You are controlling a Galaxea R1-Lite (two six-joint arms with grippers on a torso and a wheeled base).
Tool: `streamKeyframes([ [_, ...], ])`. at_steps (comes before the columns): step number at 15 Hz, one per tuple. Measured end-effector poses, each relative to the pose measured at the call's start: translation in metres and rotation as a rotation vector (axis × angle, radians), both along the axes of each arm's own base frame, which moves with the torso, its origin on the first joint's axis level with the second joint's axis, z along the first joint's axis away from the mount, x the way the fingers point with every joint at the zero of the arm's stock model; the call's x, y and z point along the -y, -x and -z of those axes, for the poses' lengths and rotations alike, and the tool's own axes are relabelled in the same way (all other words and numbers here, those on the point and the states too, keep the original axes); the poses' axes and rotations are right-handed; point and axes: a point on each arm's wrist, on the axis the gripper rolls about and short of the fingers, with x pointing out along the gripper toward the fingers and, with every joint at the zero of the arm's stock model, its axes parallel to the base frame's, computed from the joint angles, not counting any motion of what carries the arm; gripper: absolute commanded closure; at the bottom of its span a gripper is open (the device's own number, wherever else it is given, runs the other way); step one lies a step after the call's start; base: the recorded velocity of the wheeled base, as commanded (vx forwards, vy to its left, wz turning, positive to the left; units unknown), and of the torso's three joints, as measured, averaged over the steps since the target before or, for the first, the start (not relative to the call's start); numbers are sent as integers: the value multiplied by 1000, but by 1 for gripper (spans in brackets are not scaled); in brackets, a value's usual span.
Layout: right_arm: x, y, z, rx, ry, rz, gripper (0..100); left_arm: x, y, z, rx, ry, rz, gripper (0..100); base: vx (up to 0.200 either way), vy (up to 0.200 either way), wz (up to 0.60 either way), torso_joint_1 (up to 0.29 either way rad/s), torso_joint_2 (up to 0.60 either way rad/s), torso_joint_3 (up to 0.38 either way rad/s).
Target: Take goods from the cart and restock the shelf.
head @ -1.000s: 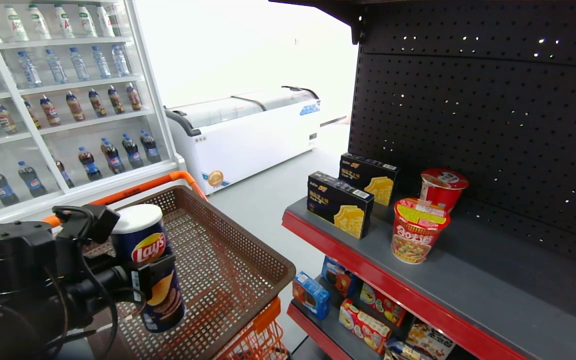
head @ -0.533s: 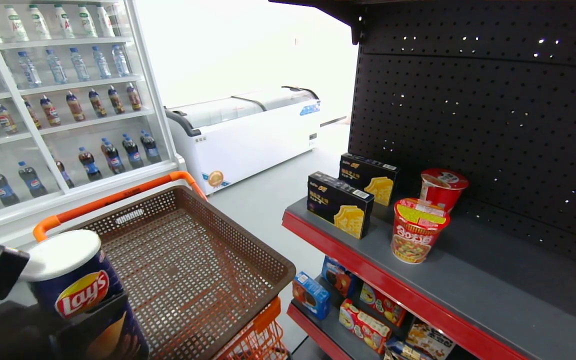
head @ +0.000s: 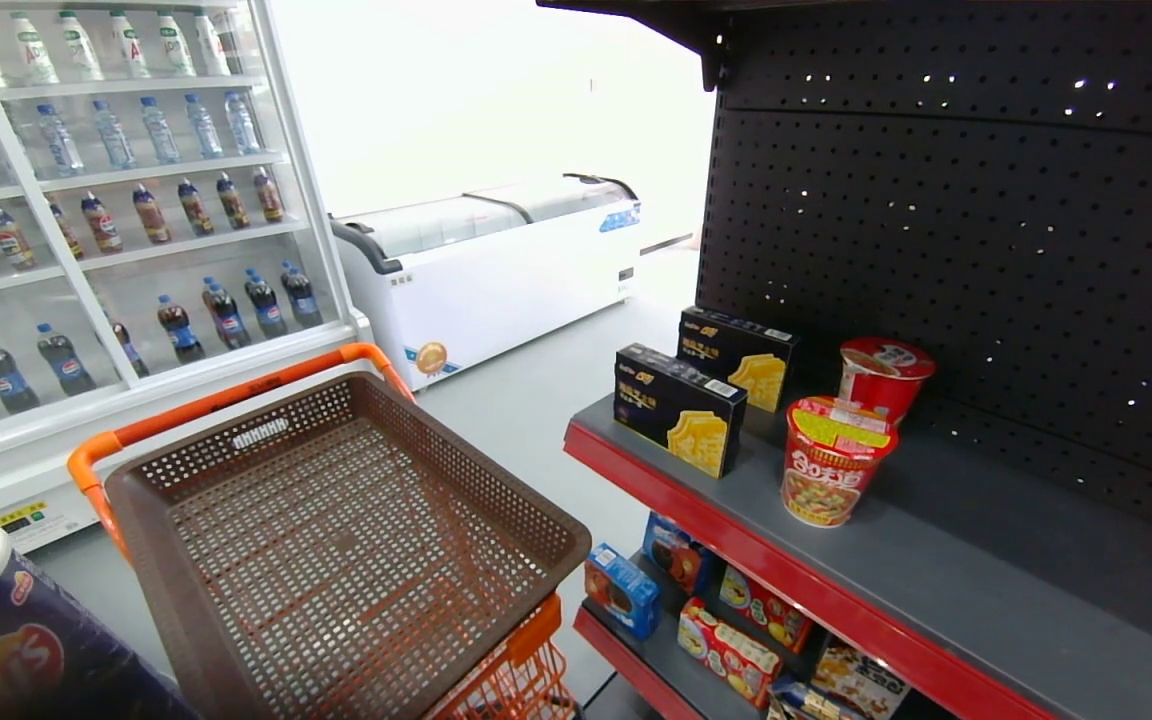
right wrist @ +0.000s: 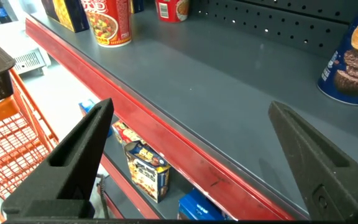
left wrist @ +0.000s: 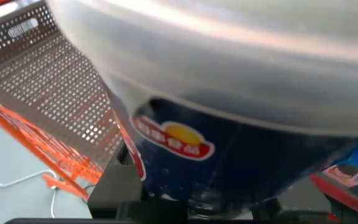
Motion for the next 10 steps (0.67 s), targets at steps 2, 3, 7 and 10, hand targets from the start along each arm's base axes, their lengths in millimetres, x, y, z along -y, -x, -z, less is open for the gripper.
streamKeyframes([
  [2,0,0,0,0,0,0,0,2,2,-3,20,11,55,100,0,0,0,0,0,0],
  [3,0,0,0,0,0,-1,0,3,3,-3,25,21,100,100,0,0,0,0,0,0],
  [7,0,0,0,0,3,-7,0,4,11,-10,66,42,211,100,0,0,0,0,0,0],
  [10,0,0,0,0,2,-8,0,3,13,-11,80,-8,187,100,0,0,-200,1,1,-1],
])
